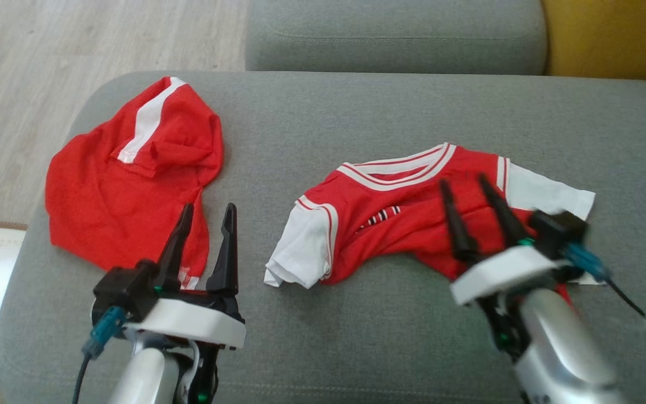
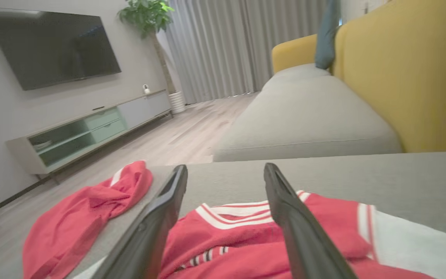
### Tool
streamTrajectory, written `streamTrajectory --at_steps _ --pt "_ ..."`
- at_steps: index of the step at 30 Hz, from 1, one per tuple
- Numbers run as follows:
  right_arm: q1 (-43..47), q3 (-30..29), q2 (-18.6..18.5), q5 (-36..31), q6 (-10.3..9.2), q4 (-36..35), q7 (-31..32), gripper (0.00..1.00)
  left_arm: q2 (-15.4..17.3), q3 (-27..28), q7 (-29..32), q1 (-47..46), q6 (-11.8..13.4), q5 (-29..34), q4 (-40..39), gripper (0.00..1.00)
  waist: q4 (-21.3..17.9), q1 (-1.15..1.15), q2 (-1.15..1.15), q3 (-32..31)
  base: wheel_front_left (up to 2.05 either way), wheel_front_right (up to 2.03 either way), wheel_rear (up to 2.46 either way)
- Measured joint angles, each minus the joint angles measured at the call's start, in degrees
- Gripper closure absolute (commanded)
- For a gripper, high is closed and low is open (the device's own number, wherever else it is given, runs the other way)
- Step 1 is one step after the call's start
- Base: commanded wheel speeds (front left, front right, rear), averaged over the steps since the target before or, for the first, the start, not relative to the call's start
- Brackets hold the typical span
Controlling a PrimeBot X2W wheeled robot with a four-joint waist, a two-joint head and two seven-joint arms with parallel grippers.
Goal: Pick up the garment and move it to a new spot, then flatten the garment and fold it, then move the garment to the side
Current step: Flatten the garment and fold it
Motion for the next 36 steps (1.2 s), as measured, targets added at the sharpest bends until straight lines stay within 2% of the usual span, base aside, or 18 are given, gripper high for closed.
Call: streamTrajectory --at_steps 3,6,11,18,23,25,36 --pt "3.9 -5.8 0.1 -2.9 0.0 -4.1 -0.4 0.0 0.0 0.0 0.0 0.2 0.0 0.0 -0.6 0.0 -0.5 0.0 0.0 0.1 0.0 0.0 0.0" --pt "7.4 -9.3 0.1 -3.4 0.0 -7.9 -0.5 0.0 0.0 0.0 0.0 0.2 0.0 0.0 -1.1 0.0 -0.9 0.0 0.0 0.4 0.0 0.0 0.0" --pt "12.5 -10.4 0.5 -3.5 0.0 -11.0 -0.6 0.0 0.0 -0.1 0.0 0.2 0.0 0.0 -1.5 0.0 -1.3 0.0 0.0 0.9 0.0 0.0 0.0" --pt "13.1 -14.2 0.9 -4.4 0.0 -12.9 0.2 0.0 0.0 -0.4 0.0 0.2 -0.2 0.0 -2.1 0.0 -1.5 0.0 0.0 2.0 0.0 0.0 0.0" --pt "9.2 -22.7 1.0 -8.6 0.0 -8.6 3.3 0.0 0.0 -1.0 0.0 -0.2 -1.0 0.1 -2.0 0.0 -1.1 0.0 0.0 4.5 0.0 0.0 0.0" --pt "7.5 -24.5 1.0 -8.8 0.0 -7.5 3.9 0.0 0.0 -1.0 0.0 -0.5 -1.1 0.1 -2.0 0.0 -0.9 0.0 0.0 5.1 0.0 0.0 0.0" --pt "-11.0 -46.6 1.0 -21.7 0.0 10.7 9.8 0.0 0.0 -1.0 0.0 -4.1 -2.6 0.1 -1.5 0.0 1.2 0.0 0.0 11.5 0.0 0.0 0.0"
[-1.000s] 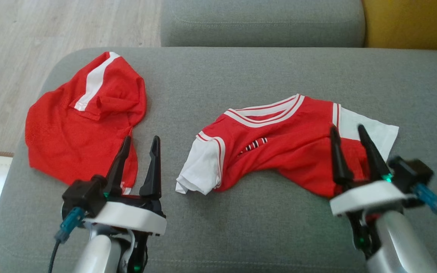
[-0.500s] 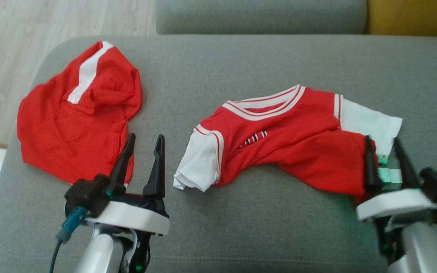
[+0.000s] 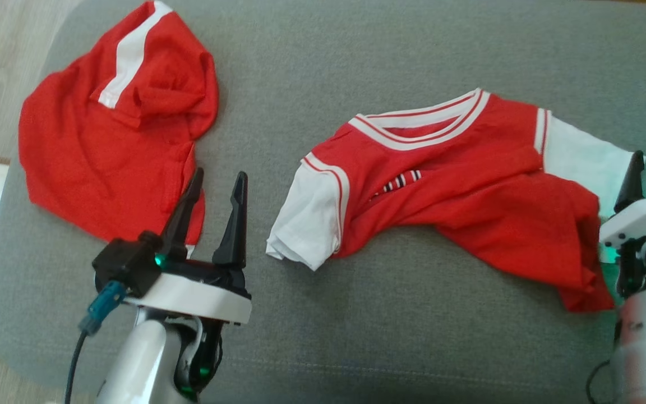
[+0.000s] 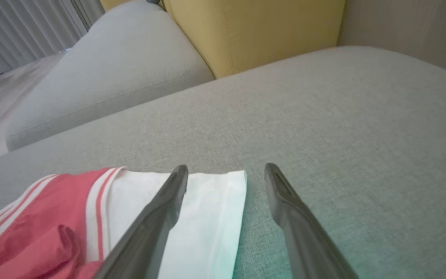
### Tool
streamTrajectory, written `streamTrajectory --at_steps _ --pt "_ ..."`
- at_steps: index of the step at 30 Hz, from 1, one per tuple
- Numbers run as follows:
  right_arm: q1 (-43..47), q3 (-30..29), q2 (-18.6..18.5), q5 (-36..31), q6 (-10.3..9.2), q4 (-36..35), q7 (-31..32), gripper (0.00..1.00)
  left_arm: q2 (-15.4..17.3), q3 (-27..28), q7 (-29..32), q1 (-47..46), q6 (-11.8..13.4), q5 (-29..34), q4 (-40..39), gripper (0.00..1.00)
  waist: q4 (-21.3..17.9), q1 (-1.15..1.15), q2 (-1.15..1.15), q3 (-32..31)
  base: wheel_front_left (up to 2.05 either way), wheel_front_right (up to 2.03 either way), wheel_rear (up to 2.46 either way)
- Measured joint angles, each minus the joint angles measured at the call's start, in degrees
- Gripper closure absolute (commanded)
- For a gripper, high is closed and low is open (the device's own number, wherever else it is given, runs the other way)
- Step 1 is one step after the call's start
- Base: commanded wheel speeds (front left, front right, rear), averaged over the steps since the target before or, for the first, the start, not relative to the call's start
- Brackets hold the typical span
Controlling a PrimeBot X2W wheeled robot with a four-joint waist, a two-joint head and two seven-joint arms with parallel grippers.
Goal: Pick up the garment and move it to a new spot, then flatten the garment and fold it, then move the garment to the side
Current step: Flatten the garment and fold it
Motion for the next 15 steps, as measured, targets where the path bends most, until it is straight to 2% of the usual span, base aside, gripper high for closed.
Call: streamTrajectory --at_steps 12,13,14,15 --pt "-10.7 -14.3 0.0 -11.2 0.0 16.0 1.6 0.0 0.0 0.2 0.0 -1.9 -0.5 0.0 0.3 0.0 1.3 0.0 0.0 3.4 0.0 0.0 0.0" --pt "-11.5 -15.1 -0.2 -11.8 0.0 16.9 1.6 0.62 0.0 0.2 0.0 -2.0 -0.5 0.0 0.3 0.0 1.4 0.0 0.0 3.5 0.0 0.0 0.0" --pt "-12.3 -15.7 -0.3 -12.4 0.0 17.6 1.5 0.62 0.0 0.2 0.0 -2.0 -0.5 0.0 0.3 0.0 1.4 0.0 0.0 3.6 0.0 0.0 0.0" --pt "-12.9 -15.9 -0.4 -13.4 0.0 18.0 0.9 1.0 0.0 0.2 0.0 -2.0 -0.5 0.0 0.3 0.0 1.5 0.0 0.0 3.8 0.0 0.0 0.0"
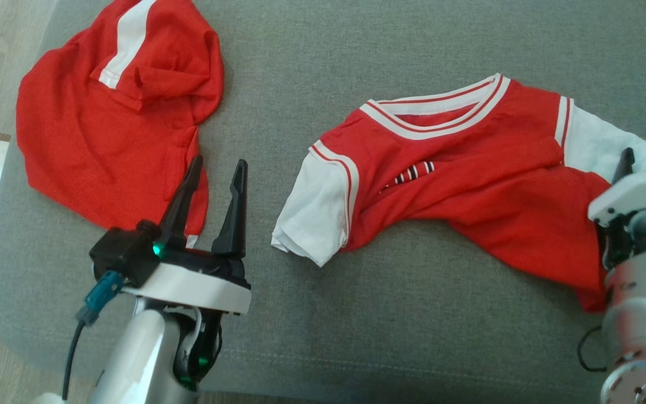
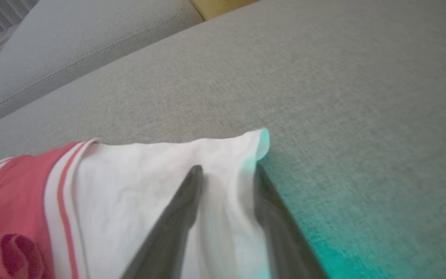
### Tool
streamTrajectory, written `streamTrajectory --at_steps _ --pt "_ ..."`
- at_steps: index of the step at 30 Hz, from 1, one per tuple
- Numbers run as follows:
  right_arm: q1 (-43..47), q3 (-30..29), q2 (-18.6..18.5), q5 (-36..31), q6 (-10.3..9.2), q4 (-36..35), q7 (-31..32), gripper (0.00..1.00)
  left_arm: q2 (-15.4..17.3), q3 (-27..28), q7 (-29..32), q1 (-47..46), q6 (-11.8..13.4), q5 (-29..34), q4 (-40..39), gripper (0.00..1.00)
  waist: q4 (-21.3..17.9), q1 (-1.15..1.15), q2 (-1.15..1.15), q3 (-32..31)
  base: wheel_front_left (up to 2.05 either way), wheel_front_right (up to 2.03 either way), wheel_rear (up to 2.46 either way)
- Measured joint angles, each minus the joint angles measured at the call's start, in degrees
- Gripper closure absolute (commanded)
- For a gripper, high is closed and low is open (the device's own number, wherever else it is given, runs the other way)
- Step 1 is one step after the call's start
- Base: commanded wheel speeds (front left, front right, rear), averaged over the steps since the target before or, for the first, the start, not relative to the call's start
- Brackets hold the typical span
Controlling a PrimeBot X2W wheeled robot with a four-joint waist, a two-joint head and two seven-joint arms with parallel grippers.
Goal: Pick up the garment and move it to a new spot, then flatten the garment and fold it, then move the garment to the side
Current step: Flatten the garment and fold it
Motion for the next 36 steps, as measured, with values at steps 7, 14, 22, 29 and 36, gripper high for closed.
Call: streamTrajectory --at_steps 7,14,22,29,36 --pt "-3.5 2.7 0.1 -5.4 0.0 1.4 -4.4 1.0 0.0 -0.2 0.0 -0.7 0.0 -0.6 0.2 0.0 0.4 0.0 0.0 -0.2 0.0 0.0 0.0" --pt "-15.8 12.2 -0.2 -11.2 0.0 -4.4 -5.2 1.0 0.0 -1.2 0.0 -0.7 0.0 -1.8 0.0 0.0 2.6 0.0 0.0 -0.1 0.0 0.0 0.0" --pt "-28.3 17.9 -3.3 -14.9 0.0 -6.0 -4.6 1.0 -0.1 -2.2 0.0 -1.8 0.1 -3.5 -0.2 0.0 7.2 0.0 0.0 1.5 0.0 0.0 0.0" --pt "-35.6 20.4 -4.8 -18.4 0.0 0.5 -3.9 1.0 -0.1 -2.8 0.0 -2.1 0.3 -4.1 -0.1 0.0 11.8 0.0 0.0 3.1 0.0 0.0 0.0" --pt "-34.3 19.8 -4.9 -20.3 0.0 5.4 -2.2 0.0 -0.1 -2.5 0.0 -2.2 0.4 -4.1 0.0 0.0 11.8 0.0 0.0 3.6 0.0 0.0 0.0"
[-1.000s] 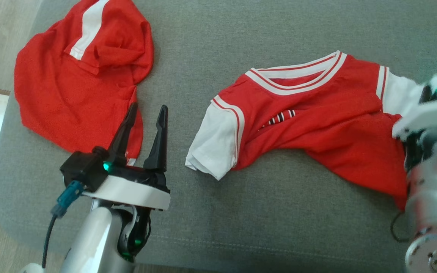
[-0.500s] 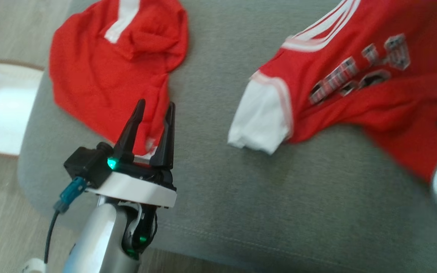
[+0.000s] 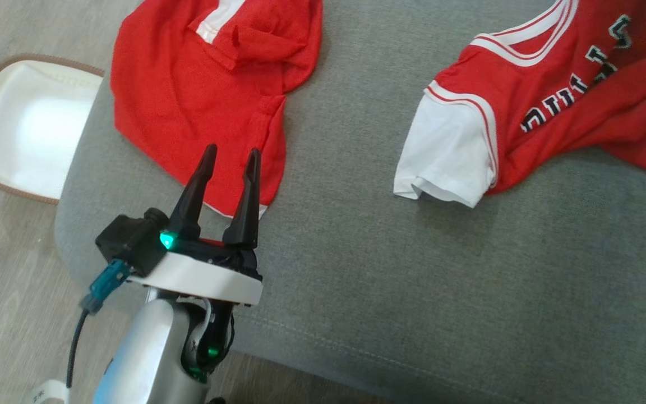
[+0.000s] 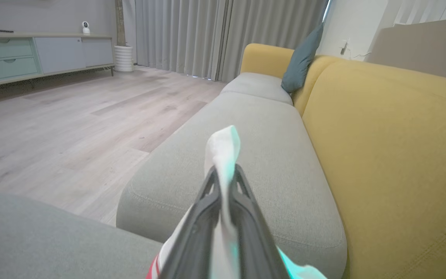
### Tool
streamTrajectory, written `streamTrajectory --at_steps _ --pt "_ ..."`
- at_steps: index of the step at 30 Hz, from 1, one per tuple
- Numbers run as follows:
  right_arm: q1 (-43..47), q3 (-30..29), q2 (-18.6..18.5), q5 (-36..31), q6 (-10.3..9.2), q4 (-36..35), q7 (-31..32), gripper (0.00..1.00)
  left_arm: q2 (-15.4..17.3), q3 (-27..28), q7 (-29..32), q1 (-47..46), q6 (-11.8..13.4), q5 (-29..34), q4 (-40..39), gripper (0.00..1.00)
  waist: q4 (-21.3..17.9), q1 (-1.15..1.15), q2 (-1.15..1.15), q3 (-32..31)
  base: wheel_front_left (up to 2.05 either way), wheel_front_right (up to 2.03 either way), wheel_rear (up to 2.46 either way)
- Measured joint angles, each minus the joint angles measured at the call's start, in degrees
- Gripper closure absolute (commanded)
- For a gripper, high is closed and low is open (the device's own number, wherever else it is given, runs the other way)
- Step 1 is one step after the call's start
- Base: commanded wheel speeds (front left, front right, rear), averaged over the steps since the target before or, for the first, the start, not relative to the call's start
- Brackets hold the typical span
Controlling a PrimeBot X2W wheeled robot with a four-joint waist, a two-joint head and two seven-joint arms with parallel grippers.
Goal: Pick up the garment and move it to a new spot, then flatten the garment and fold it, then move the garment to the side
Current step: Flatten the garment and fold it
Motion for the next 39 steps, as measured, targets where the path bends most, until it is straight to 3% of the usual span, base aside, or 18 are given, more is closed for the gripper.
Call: streamTrajectory --at_steps 9,22,27,32,39 --pt "2.0 -0.1 0.3 0.7 0.0 4.8 -3.0 0.0 -0.1 1.8 0.0 -0.8 0.0 0.6 0.1 0.0 -3.5 0.0 0.0 -0.9 0.0 0.0 0.0" --pt "7.6 1.8 1.8 11.1 0.0 7.3 -9.5 0.0 -0.1 4.7 0.0 -0.1 0.2 2.2 -0.3 0.0 -11.4 0.0 0.0 -7.2 0.0 0.0 0.0" --pt "16.3 7.9 3.9 21.4 0.0 -4.0 -9.7 0.0 -0.1 5.0 0.0 1.8 0.7 2.2 -1.3 0.0 -14.2 0.0 0.0 -9.9 0.0 0.0 0.0" --pt "32.6 19.2 4.0 37.7 0.0 -20.1 -9.7 0.0 -0.1 5.1 0.0 2.7 1.2 2.2 -1.8 0.0 -16.1 0.0 0.0 -12.3 0.0 0.0 0.0" --pt "56.9 22.5 4.4 45.3 0.0 -41.2 -9.7 0.0 -0.1 4.9 0.0 4.3 1.2 2.7 -2.1 0.0 -17.7 0.0 0.0 -14.0 0.0 0.0 0.0"
